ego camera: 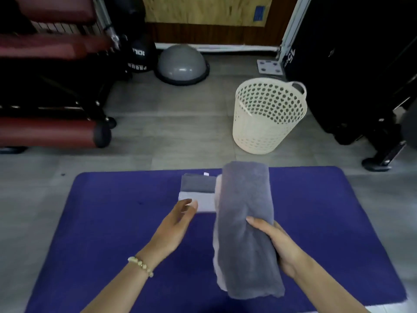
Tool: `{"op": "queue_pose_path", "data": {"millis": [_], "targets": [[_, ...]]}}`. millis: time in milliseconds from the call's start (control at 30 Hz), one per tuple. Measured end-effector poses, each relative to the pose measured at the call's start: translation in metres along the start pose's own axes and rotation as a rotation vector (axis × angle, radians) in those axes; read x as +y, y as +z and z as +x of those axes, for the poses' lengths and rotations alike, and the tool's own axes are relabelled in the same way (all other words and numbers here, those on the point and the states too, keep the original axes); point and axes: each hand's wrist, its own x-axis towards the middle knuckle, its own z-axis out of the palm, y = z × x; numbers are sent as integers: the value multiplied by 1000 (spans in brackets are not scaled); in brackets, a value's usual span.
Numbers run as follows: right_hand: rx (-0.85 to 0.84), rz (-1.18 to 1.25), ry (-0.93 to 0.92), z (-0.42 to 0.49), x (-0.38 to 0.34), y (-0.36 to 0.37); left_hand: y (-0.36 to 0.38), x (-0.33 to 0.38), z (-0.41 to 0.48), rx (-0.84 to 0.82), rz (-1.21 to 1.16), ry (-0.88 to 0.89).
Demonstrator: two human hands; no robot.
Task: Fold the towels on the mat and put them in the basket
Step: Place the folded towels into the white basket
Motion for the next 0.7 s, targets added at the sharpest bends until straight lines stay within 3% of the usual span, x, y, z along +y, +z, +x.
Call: {"op": "queue_pose_path", "data": {"millis": [233, 600, 700], "targets": [[74, -23, -103, -114, -126, 23, -126, 113, -67, 162, 769, 99], [153, -31, -135, -122, -228, -6, -124, 219, -48, 273, 1012, 318], [180, -28, -157, -98, -253, -11, -113, 236, -18, 227, 1043, 312]]}}
